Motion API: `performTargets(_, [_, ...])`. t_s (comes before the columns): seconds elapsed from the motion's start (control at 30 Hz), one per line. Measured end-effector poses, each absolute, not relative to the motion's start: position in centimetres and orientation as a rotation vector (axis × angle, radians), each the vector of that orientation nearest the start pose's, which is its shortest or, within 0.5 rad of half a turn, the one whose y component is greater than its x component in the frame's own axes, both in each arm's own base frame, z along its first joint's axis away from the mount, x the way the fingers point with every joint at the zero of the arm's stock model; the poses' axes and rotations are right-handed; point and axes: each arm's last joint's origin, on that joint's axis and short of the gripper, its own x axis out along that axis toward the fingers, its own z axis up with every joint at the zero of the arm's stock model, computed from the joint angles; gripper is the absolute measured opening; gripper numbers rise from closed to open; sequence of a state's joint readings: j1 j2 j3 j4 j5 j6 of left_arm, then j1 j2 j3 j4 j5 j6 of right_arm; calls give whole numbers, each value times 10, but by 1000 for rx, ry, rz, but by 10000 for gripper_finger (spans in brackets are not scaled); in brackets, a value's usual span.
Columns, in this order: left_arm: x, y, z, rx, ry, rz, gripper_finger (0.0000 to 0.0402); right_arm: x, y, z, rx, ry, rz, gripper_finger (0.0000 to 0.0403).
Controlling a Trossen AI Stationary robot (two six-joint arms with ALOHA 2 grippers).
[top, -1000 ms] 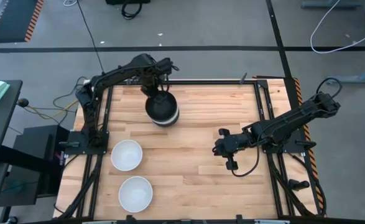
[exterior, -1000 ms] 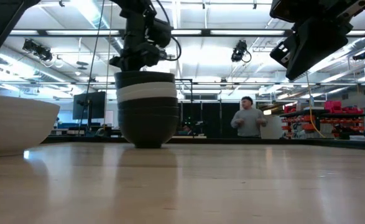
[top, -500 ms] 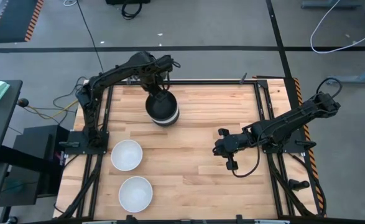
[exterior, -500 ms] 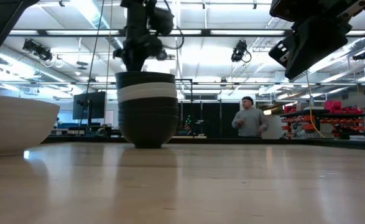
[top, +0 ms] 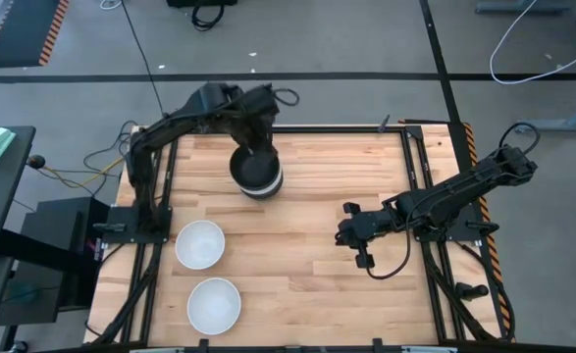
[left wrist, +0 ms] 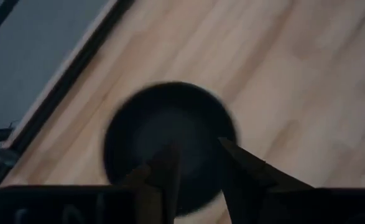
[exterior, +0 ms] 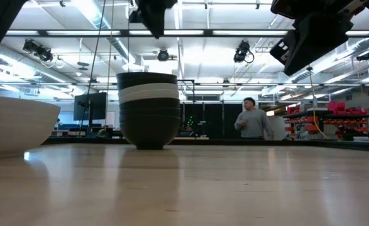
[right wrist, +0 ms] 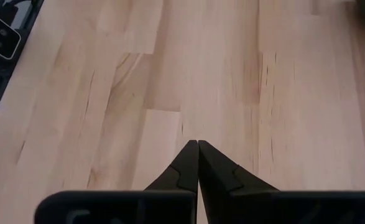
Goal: Nest bowls inside each other
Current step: Stack the white bowl on top of the stacked black bowls
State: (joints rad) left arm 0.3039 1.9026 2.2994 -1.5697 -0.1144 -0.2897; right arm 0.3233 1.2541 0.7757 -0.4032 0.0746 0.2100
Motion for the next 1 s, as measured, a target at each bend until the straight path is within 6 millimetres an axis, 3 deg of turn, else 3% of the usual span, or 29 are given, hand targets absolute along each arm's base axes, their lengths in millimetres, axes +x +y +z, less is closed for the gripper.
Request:
performTargets(0.23, [345, 34, 414, -286, 1132, 375, 105, 233, 76, 221, 30, 874, 139, 16])
performTargets(0.47, [348, -38, 399, -260, 1187, 311, 101, 233, 76, 221, 42, 875, 134, 18])
performTargets(0.7, [339, -102, 363, -239, 1323, 299, 102, 233, 76, 221, 39, 872, 136, 18])
performTargets(1.0, [315, -151, 303, -329, 1524, 469, 99, 234, 76, 221, 31, 867, 141, 18])
